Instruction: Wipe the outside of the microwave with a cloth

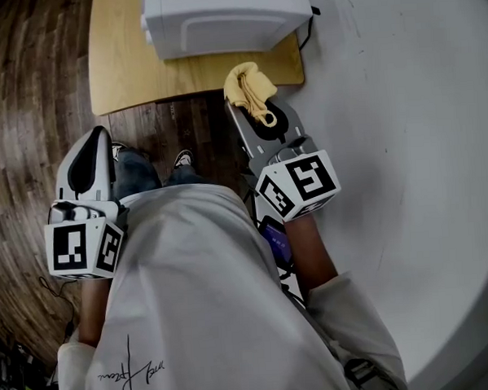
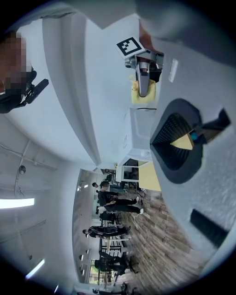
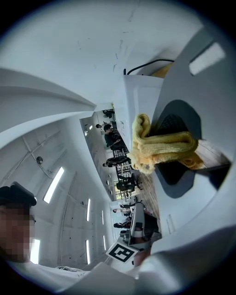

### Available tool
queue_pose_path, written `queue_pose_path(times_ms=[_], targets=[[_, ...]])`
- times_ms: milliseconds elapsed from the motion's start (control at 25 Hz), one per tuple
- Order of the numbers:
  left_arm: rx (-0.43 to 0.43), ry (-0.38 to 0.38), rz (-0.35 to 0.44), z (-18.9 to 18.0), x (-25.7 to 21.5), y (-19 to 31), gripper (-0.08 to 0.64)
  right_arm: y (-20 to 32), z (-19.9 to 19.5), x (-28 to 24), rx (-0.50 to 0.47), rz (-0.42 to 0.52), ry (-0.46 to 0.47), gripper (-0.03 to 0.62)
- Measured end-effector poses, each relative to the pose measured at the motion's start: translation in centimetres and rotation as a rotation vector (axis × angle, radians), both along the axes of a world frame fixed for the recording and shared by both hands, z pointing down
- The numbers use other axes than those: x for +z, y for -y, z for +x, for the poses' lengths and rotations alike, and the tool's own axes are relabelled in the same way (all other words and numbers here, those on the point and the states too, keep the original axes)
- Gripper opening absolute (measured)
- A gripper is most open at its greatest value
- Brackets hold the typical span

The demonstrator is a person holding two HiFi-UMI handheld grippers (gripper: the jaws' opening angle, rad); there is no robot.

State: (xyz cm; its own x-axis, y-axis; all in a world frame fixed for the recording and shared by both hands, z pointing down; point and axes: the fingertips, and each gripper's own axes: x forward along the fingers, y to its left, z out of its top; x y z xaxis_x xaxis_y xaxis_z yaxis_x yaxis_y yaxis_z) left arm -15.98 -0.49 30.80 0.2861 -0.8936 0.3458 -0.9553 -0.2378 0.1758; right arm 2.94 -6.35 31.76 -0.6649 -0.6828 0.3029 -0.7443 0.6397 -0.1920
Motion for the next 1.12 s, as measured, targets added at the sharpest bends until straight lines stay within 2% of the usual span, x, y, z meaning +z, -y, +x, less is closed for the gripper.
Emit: queue_pose_path(times_ms=[360, 760, 1120], targets=[[-0.056, -0.023, 0.016, -1.5, -0.7, 0.5, -0.011, -1.3, 0.9, -0.9, 0.003, -0.011, -0.001, 0.112], [-0.059, 0.008, 0.011, -1.9, -0.6, 0.3, -0.011, -1.5, 0.4, -0.8, -0.013, -0.015, -0.017, 0.112], [-0.058, 0.001, 0.001, -2.1, -0.4, 0.4, -0.011, -1.7, 1.0, -1.0, 0.001, -0.007, -0.028, 0.112]])
